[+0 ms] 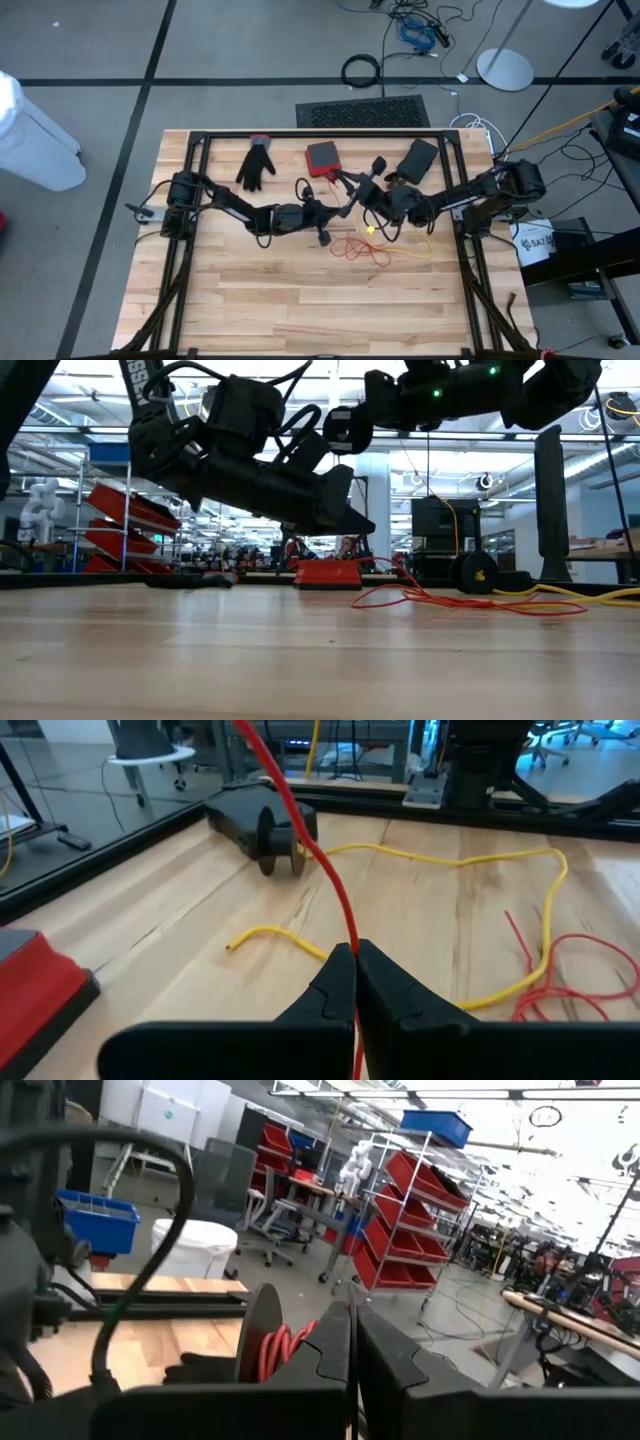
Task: Coil cords
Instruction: Coil the red wire onto the spool
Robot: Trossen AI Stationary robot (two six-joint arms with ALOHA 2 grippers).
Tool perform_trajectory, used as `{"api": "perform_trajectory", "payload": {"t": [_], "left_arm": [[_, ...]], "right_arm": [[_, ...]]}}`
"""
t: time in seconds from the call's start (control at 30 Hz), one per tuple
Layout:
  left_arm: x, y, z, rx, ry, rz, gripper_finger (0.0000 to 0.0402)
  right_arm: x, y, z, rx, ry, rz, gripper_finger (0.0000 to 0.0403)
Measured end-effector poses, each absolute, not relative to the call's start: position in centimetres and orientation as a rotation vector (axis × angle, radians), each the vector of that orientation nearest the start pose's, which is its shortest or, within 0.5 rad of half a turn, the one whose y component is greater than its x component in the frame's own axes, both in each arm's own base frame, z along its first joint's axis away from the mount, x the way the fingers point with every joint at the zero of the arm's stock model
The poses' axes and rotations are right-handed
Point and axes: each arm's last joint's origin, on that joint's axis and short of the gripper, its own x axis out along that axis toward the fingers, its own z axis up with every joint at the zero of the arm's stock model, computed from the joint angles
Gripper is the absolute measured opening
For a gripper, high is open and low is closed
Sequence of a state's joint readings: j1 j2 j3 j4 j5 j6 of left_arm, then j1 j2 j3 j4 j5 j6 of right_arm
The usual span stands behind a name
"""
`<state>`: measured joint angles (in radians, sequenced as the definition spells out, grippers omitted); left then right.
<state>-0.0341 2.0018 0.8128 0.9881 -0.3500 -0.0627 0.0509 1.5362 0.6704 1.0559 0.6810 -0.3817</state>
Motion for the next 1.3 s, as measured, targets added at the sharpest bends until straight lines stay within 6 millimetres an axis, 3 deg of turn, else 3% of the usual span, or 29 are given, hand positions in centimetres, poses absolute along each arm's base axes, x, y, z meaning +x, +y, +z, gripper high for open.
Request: {"api": "perform_trajectory", "payload": {"t": [0.47, 0.7, 1.03, 1.3], "left_arm": [[37.4, 0.1, 12.0, 0.003, 0.22, 0.351, 0.0], [37.2, 1.2, 11.4, -0.019, 0.277, 0.382, 0.0], [37.2, 1.3, 11.4, -0.018, 0.278, 0.38, 0.0], [38.0, 1.2, 12.2, -0.001, 0.252, 0.341, 0.0]], "right_arm": [[31.7, -1.3, 20.7, -0.223, 0.003, -0.623, 0.0], [31.8, -1.4, 20.9, -0.159, -0.047, -0.59, 0.0], [31.8, -2.4, 21.6, -0.072, -0.149, -0.488, 0.0], [32.8, -3.5, 19.6, -0.039, -0.155, -0.513, 0.0]]}}
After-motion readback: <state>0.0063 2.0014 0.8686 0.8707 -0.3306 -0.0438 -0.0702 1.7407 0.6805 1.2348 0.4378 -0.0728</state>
